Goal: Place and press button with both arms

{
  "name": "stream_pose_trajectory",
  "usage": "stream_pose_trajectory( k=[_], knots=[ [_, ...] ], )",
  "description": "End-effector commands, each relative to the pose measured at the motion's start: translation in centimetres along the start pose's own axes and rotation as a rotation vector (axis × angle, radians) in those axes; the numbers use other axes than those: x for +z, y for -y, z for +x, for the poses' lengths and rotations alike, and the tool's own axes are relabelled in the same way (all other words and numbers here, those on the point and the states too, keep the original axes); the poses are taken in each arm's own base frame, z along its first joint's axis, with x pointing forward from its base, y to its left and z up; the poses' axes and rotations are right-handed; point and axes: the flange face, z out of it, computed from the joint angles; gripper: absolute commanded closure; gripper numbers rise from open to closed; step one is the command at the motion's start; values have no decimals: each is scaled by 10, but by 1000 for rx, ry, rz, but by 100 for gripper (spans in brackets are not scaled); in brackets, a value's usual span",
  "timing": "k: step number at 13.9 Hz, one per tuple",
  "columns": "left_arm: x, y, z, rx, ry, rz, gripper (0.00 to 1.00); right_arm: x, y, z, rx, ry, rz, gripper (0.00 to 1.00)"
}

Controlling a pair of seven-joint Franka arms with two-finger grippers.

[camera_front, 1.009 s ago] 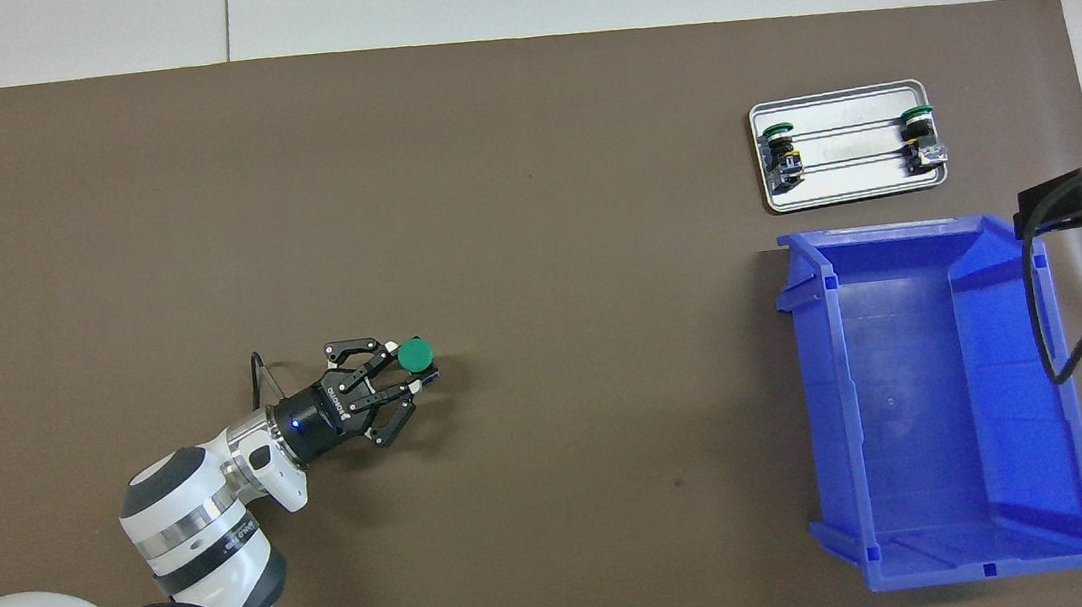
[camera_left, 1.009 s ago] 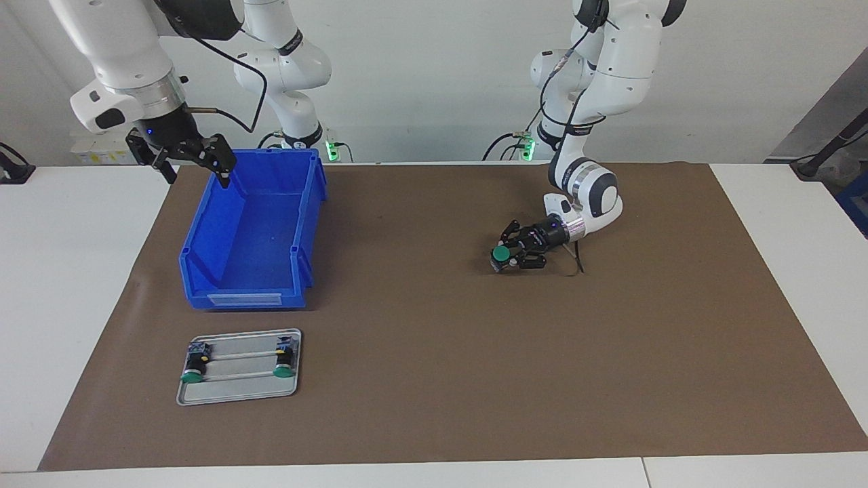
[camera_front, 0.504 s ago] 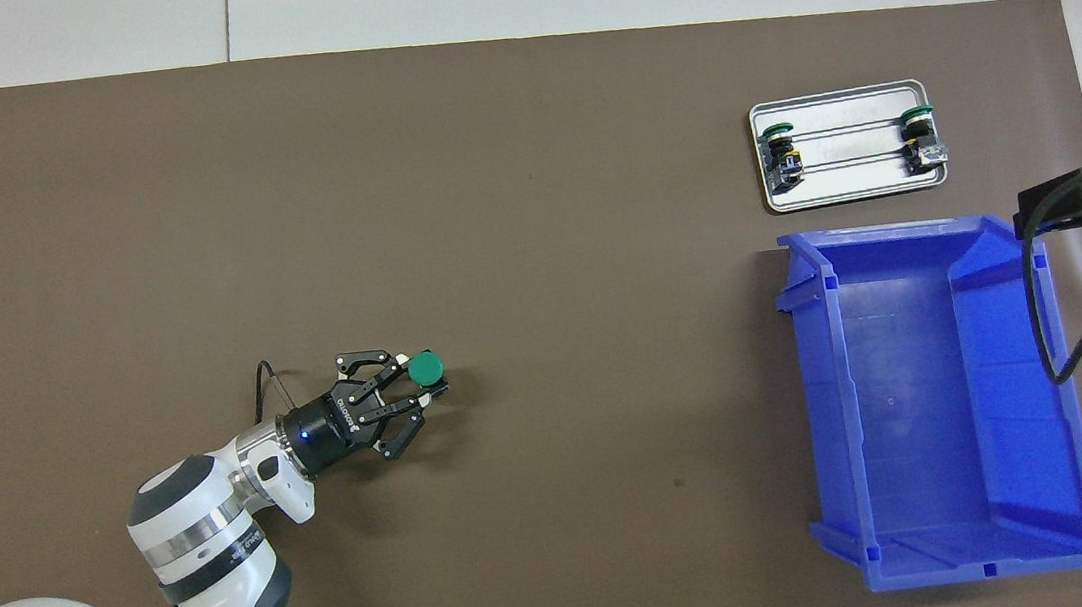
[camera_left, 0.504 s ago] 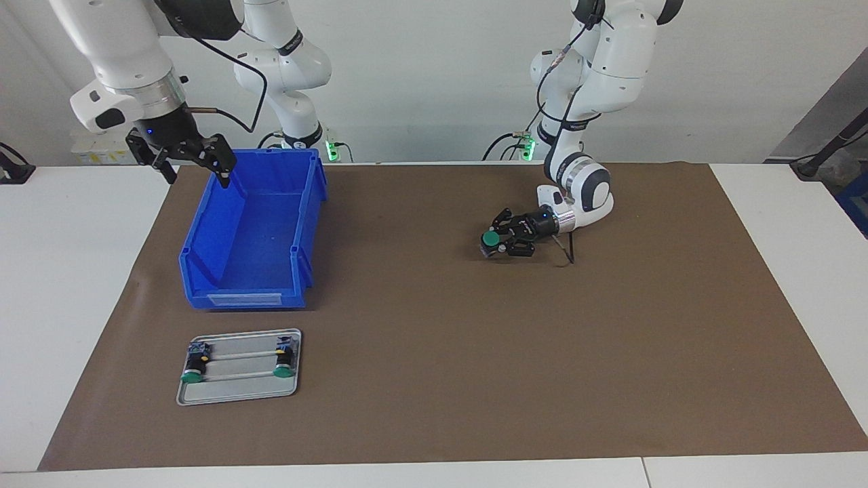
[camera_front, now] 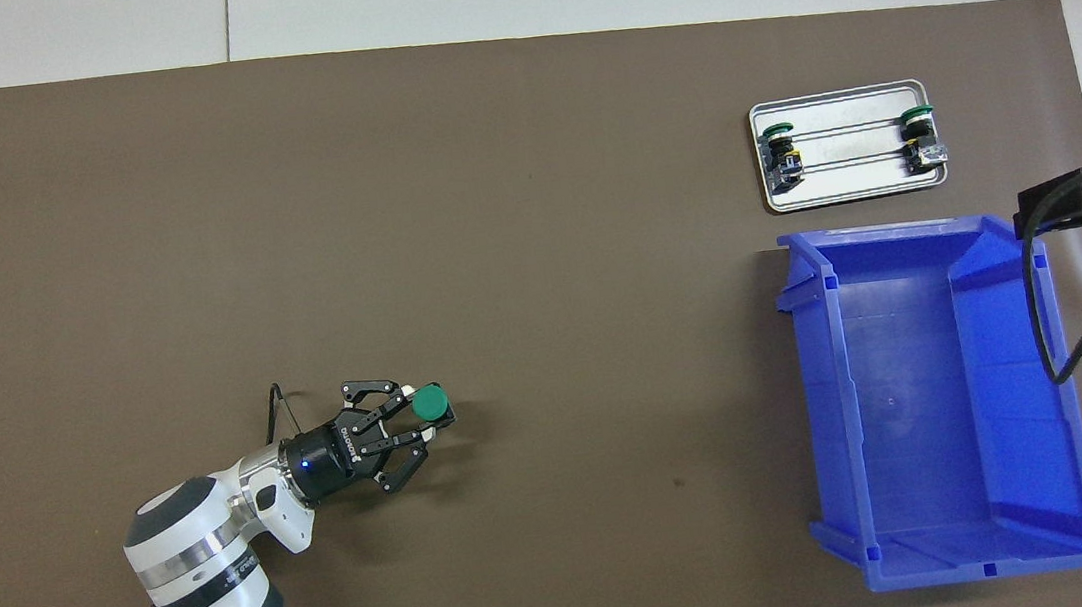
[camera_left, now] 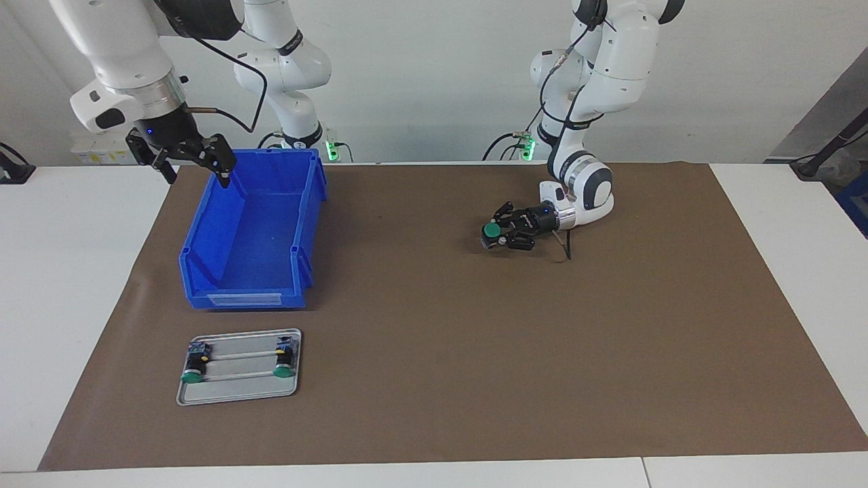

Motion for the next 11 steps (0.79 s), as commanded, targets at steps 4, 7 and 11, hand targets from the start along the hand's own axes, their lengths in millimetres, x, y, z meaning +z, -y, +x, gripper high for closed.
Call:
stream_pose_trajectory(
  k=[4, 7, 11],
  knots=[
    [-11, -16, -16, 239, 61, -2, 100, -3, 1, -5, 4, 3, 9, 0],
    [-14, -17, -20, 251, 92, -17, 100, -3, 1, -5, 4, 3, 9, 0],
    [-17, -19, -26, 253, 131, -19, 100, -3, 1, -5, 4, 3, 9, 0]
  ],
)
